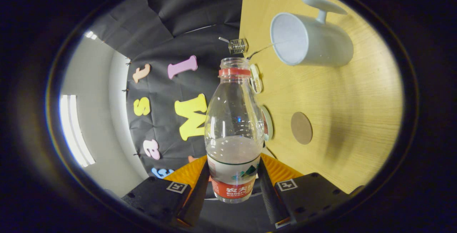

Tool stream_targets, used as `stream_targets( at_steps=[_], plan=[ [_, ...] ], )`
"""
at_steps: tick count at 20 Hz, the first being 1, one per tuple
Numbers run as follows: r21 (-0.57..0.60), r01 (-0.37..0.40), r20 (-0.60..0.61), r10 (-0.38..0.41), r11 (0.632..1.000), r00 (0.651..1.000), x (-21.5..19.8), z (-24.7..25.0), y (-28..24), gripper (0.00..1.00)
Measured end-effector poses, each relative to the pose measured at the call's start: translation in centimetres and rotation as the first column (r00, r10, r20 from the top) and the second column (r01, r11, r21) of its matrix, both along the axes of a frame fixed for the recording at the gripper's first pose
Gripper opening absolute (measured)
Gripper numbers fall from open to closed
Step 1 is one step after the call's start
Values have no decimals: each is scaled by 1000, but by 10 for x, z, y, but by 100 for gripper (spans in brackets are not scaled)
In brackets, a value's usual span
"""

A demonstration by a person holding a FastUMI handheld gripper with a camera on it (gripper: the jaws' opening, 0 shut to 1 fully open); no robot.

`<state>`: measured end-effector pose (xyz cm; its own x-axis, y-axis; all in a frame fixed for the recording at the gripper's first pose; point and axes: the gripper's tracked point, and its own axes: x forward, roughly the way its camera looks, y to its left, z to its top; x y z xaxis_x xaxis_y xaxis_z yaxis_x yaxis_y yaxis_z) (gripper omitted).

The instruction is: Take the bottle from table, then pour the juice into the cup, finally place the bottle on the coaster

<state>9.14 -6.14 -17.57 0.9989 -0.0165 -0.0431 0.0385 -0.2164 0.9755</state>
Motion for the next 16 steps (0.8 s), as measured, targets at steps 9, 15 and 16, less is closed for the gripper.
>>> stream_targets(
  at_steps=[9,15,16],
  plan=[
    [55,13,1,-13,998,1000,1,7,0,75],
    [94,14,4,-14,995,1000,4,15,-1,75],
    [100,14,7,-15,995,1000,3,16,-1,75]
  ],
)
